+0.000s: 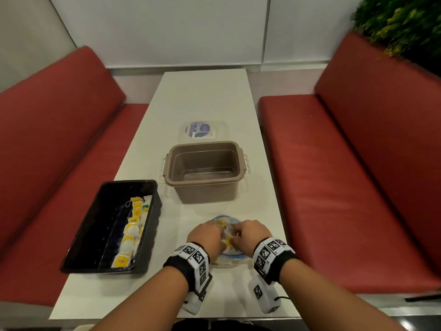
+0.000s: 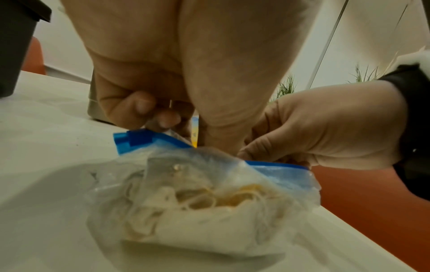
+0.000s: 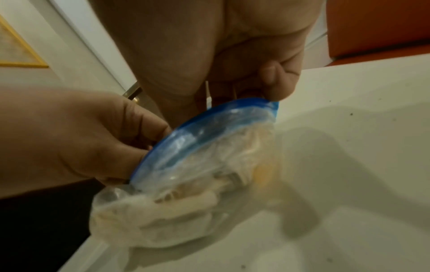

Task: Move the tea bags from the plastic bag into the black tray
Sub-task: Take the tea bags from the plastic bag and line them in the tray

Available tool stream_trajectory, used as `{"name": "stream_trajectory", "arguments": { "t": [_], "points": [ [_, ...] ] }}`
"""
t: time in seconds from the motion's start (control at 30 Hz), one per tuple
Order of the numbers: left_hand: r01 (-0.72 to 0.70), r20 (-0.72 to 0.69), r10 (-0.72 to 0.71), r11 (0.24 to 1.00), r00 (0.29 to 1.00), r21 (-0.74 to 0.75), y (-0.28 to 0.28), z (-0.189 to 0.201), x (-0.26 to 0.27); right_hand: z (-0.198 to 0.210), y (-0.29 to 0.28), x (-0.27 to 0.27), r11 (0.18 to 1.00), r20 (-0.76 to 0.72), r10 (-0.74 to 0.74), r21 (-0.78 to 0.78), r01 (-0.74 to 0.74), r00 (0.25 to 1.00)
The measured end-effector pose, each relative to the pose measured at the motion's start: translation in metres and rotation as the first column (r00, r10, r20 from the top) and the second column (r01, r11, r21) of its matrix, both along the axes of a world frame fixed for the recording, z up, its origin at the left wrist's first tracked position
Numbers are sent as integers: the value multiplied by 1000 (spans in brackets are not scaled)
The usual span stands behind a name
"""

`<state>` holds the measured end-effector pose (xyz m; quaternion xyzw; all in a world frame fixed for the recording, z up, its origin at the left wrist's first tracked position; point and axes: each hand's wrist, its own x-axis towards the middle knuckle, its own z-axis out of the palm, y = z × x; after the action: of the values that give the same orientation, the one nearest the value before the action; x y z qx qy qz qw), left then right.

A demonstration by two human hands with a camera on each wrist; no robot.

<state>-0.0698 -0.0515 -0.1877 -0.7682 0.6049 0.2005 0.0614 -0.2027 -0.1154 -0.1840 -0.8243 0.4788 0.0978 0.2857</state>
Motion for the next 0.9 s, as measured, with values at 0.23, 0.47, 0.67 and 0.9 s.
{"name": "stream_trajectory", "arguments": {
  "t": [0.23, 0.47, 0.67, 0.9],
  "points": [
    [-150, -277, 84, 962, 957, -226, 7, 4, 8, 1, -8, -7, 991, 206, -128, 54, 119, 970],
    [-411, -655, 132, 864, 744, -292, 8, 12, 21, 5, -21, -17, 975, 337, -221, 74, 208, 915],
    [-283, -544, 64, 900, 837, -330, 2, 17, 33, 18, -23, -7, 974, 398, -226, 97, 204, 889],
    [-302, -393, 66, 758, 917, -578, 22, 70, 70, 57, -9, 33, 996, 474, -86, 10, 92, 877]
  ]
}}
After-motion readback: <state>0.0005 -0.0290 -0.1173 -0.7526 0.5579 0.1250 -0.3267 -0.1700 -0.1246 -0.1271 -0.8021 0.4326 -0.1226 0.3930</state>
